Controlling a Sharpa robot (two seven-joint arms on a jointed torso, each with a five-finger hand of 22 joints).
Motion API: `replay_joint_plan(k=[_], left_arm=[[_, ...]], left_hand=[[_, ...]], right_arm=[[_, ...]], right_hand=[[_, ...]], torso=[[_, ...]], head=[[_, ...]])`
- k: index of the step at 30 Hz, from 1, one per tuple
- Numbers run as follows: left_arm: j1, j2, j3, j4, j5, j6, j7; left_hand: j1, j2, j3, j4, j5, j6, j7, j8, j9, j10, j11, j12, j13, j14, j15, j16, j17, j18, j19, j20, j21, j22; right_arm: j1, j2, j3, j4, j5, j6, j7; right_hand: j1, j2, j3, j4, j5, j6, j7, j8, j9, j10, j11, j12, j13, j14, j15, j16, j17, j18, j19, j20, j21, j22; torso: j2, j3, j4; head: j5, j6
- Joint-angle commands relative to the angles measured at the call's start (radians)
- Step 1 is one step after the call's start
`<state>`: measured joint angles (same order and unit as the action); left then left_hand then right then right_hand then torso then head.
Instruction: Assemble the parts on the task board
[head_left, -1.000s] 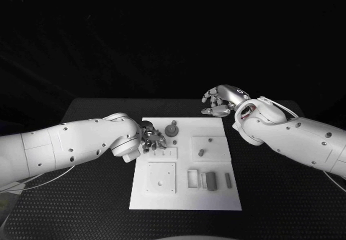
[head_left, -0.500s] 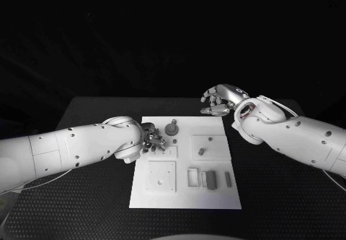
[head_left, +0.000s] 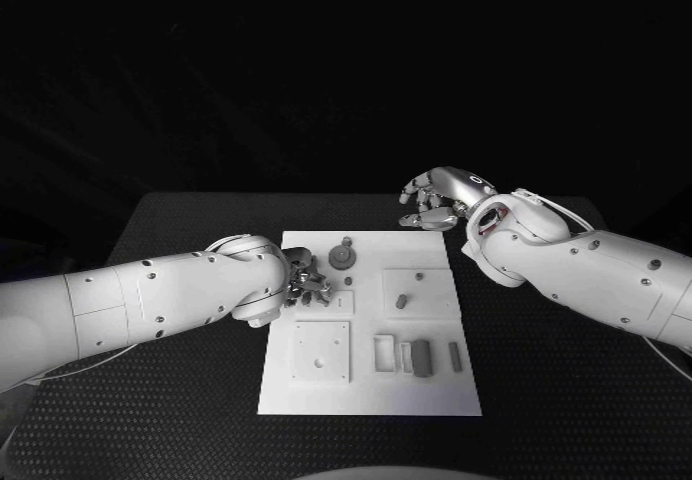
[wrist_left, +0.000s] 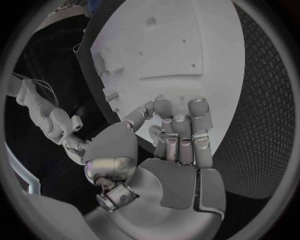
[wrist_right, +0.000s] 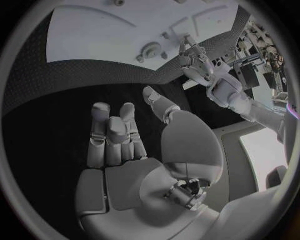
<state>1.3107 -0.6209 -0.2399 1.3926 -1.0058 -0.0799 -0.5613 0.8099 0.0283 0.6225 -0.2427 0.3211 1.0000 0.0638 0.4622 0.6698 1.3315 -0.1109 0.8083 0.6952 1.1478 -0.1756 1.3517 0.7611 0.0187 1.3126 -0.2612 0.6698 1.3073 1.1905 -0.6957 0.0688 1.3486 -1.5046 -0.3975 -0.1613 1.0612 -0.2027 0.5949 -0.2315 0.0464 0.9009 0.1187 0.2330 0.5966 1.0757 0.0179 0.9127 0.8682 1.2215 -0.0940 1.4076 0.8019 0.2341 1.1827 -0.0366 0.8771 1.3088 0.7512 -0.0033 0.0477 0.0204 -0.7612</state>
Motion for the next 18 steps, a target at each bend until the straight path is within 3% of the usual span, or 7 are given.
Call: replay_joint_plan(k=[1, 4, 18], left_arm=[[-0.001, 0.004, 0.001, -0.002, -0.016, 0.014, -0.001], [-0.001, 0.004, 0.001, -0.002, -0.016, 0.018, -0.001], [-0.007, 0.014, 0.001, -0.008, -0.039, 0.026, -0.004]], left_hand=[[-0.002, 0.012, 0.004, 0.002, 0.005, 0.243, -0.082, 0.027, 0.056, 0.004, -0.005, 0.004, 0.002, 0.028, -0.033, 0.004, -0.002, 0.025, 0.024, -0.016, 0.006, 0.006], [-0.009, 0.012, 0.002, 0.014, -0.012, 0.247, -0.085, 0.03, 0.061, 0.009, -0.007, 0.009, 0.004, 0.032, -0.035, 0.009, -0.003, 0.025, 0.029, -0.016, 0.008, 0.008], [-0.01, 0.012, 0.002, 0.016, -0.015, 0.251, -0.087, 0.032, 0.066, 0.012, -0.009, 0.013, 0.006, 0.035, -0.037, 0.014, -0.003, 0.027, 0.032, -0.017, 0.011, 0.01]], right_arm=[[0.0, 0.003, 0.0, 0.0, 0.004, 0.015, 0.01], [0.0, 0.004, 0.0, 0.0, 0.004, 0.016, 0.011], [-0.001, 0.003, 0.0, 0.003, 0.006, 0.024, 0.011]], right_hand=[[0.004, 0.006, -0.002, -0.002, 0.001, -0.001, 0.014, -0.002, 0.001, -0.009, 0.001, -0.001, 0.001, -0.006, 0.003, -0.004, 0.002, 0.028, -0.003, -0.005, -0.004, 0.012], [0.003, 0.006, -0.002, -0.002, 0.001, -0.001, 0.014, -0.002, 0.001, -0.009, 0.001, -0.001, 0.001, -0.006, 0.003, -0.004, 0.002, 0.028, -0.003, -0.005, -0.005, 0.012], [0.001, 0.007, -0.004, -0.001, 0.001, -0.001, 0.014, -0.001, 0.001, -0.009, 0.001, -0.001, 0.001, -0.006, 0.003, -0.004, 0.002, 0.028, -0.003, -0.005, -0.005, 0.012]], torso=[[-0.001, 0.0005, -0.0003], [0.0, 0.0005, 0.0003], [-0.001, 0.0002, 0.0009]], head=[[-0.002, 0.002], [-0.003, 0.002], [-0.004, -0.003]])
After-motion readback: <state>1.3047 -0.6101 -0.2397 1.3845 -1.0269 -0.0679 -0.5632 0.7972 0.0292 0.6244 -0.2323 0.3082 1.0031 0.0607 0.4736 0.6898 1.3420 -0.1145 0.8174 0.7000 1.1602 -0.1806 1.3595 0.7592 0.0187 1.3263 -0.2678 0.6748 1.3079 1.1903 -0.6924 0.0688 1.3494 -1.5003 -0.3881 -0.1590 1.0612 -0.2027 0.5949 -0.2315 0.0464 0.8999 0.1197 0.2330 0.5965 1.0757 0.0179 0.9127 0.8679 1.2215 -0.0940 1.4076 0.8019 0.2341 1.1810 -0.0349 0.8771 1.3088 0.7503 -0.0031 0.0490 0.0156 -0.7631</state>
